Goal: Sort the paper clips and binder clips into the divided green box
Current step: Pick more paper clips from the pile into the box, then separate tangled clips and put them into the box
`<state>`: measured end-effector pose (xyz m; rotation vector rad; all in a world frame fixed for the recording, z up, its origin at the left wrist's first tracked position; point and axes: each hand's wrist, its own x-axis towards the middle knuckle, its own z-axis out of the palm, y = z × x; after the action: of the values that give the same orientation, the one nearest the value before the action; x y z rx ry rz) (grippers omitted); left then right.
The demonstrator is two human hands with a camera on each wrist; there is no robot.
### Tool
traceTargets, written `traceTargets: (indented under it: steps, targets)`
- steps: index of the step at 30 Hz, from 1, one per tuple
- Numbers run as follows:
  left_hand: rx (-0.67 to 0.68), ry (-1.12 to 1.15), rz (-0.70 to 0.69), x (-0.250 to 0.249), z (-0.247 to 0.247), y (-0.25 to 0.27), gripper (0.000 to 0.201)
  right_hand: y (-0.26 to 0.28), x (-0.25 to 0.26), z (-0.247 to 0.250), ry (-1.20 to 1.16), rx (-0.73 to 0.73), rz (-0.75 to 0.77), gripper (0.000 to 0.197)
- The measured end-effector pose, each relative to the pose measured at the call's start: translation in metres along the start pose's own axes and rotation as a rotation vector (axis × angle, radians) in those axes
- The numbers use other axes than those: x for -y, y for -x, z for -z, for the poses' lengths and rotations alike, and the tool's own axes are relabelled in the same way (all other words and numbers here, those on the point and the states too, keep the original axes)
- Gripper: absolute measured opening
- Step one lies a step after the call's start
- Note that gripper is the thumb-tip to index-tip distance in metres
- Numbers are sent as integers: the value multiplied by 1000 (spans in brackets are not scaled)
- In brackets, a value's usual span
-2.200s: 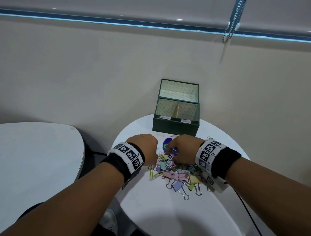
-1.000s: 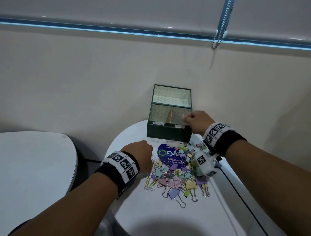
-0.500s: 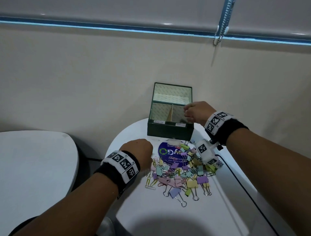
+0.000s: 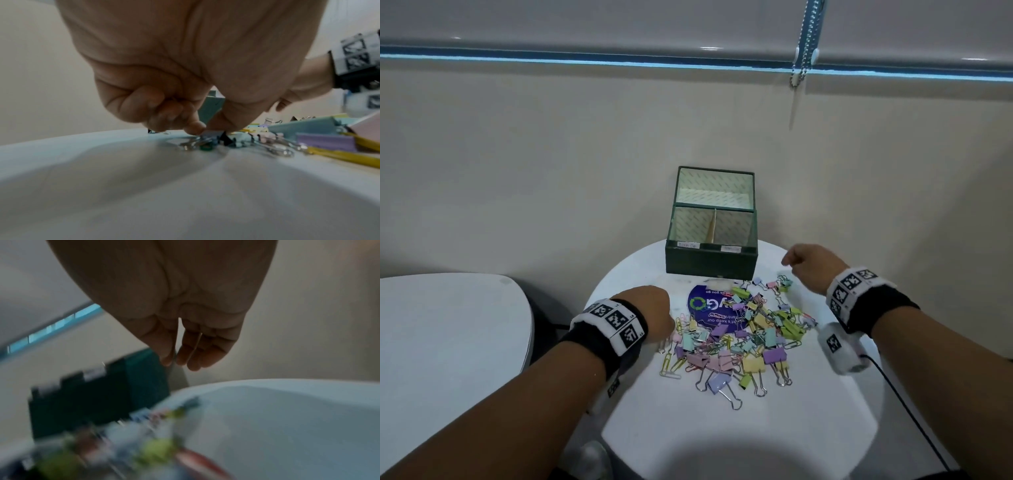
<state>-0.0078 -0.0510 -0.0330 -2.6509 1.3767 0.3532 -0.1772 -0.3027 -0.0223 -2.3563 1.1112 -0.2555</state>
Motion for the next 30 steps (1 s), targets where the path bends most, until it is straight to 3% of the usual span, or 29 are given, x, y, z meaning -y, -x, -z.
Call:
traceTargets:
  steps: [4, 11, 14, 18, 22, 27, 30]
  targets:
    - [34, 7, 8, -4, 0, 0, 31, -1, -19, -6, 141, 60, -42, 34]
    - [28, 6, -2, -7, 8, 0, 24, 1, -17, -11, 215, 91, 23, 18]
    - [-39, 93, -46, -7, 29, -6, 28, 0, -17, -14, 202, 81, 8, 22]
    - [-159, 242, -156, -28, 71, -25, 30, -2, -16, -11, 295, 89, -5, 42]
    - [-228, 316, -204, -59, 107, -59, 29, 1, -18, -13, 392, 98, 61, 43]
    - [-186, 201, -82, -83, 113, -101, 31, -5, -24, -15, 334, 74, 46, 30]
    - [-158, 125, -40, -88, 106, -117, 33, -6, -25, -17, 333, 99, 40, 39]
